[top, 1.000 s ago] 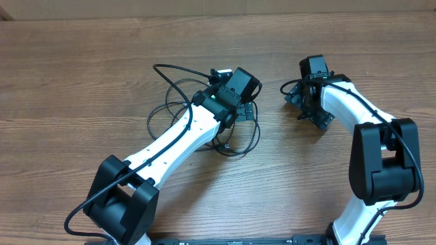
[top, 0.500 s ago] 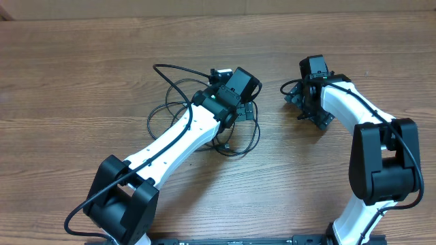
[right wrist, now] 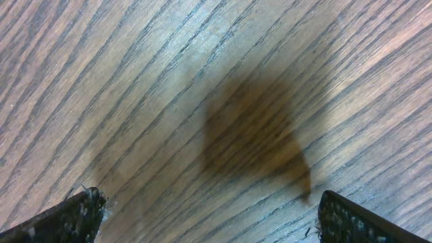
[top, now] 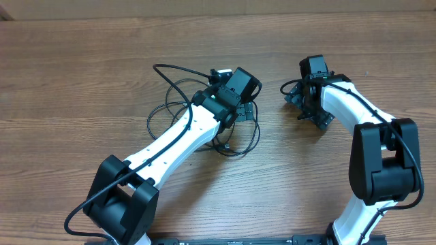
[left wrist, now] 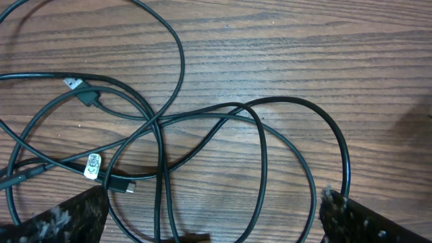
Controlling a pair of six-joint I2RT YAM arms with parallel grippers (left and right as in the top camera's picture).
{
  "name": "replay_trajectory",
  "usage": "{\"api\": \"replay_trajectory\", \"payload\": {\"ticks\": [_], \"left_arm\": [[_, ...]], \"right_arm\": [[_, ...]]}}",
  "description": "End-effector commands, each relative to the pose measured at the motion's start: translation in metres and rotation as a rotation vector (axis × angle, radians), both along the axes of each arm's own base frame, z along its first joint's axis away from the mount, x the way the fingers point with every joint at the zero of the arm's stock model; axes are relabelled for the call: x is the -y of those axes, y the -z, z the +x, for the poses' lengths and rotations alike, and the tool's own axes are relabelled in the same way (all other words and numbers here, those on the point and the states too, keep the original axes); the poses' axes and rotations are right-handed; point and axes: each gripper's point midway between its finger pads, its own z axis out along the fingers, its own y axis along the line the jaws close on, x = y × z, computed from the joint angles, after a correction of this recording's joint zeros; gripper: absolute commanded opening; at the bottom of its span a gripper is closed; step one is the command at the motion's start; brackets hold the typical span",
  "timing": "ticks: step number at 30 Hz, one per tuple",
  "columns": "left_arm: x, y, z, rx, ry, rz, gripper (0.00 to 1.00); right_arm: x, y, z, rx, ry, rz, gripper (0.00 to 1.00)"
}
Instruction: Untangle cables
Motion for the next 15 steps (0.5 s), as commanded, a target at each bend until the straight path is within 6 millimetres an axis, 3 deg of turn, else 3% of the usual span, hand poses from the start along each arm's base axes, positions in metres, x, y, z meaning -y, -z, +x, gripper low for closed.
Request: {"api": "replay_trajectory", "payload": {"ticks": [1,15], "left_arm": [[0.0002,0.0025,0.0013,-0.009,0.000,0.000,1.00],[-0.0007,0.0031,0.0004,-0.014,-0.001,0.004,1.00]], "right_arm": [[0.0015,-0.0030,0.0001,0.009,0.006,-0.005,1.00],[0.0015,-0.0030,0.0001,0.009,0.006,-0.005,1.00]]}}
